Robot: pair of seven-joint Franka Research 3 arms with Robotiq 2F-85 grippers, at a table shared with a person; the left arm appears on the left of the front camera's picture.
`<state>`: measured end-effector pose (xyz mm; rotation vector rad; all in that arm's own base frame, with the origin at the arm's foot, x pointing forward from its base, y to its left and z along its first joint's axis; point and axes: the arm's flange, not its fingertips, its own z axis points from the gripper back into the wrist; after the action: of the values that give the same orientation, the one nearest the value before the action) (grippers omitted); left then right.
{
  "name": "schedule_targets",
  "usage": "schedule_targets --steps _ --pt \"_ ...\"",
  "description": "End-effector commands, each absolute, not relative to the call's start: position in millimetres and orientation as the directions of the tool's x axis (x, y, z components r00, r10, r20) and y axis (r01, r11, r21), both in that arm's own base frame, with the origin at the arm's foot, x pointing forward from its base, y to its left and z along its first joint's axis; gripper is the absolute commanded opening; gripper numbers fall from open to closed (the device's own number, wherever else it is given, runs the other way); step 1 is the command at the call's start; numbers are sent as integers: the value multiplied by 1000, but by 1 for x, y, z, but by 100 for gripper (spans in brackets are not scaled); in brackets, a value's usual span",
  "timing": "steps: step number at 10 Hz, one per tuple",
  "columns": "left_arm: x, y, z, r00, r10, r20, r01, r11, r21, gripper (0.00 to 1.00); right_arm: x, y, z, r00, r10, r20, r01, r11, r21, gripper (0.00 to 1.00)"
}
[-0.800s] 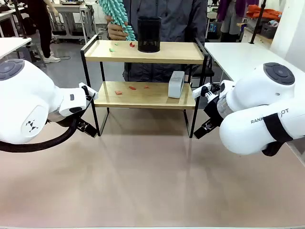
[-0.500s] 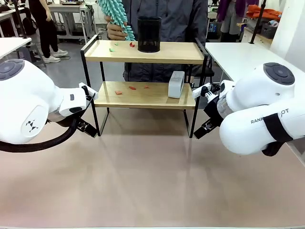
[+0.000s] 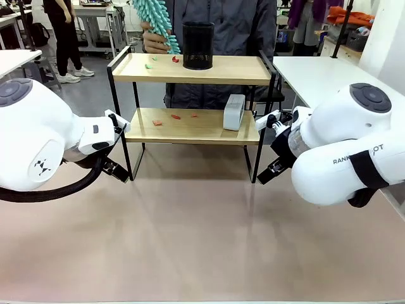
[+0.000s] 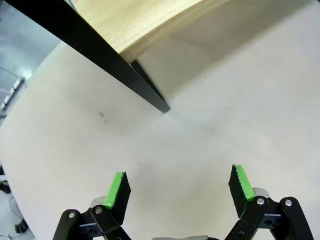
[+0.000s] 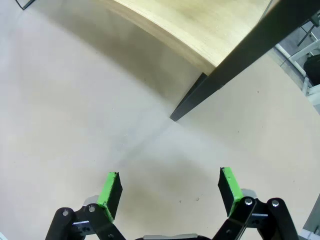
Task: Clean the shelf.
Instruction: Pick up the Duster from the human.
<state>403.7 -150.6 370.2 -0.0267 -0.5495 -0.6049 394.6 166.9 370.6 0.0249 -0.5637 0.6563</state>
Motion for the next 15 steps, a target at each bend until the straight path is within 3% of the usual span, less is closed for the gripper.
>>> schedule_targets --steps 1,11,12,14,15 --pt "404 -151 370 684 -533 498 547 827 133 100 395 167 371 649 570 504 -584 798 -151 100" --pt "404 -151 370 684 -533 498 547 827 133 100 395 167 371 649 571 504 -584 797 -152 100" --pt "394 -141 401 717 -574 396 657 747 -106 100 383 162 394 701 609 370 -657 754 2 100" --pt "366 -96 471 764 -499 409 632 707 -319 100 344 129 464 786 431 443 -583 754 302 100" --pt "348 -62 499 753 -370 544 610 702 -368 100 322 99 489 792 324 518 -527 790 313 100"
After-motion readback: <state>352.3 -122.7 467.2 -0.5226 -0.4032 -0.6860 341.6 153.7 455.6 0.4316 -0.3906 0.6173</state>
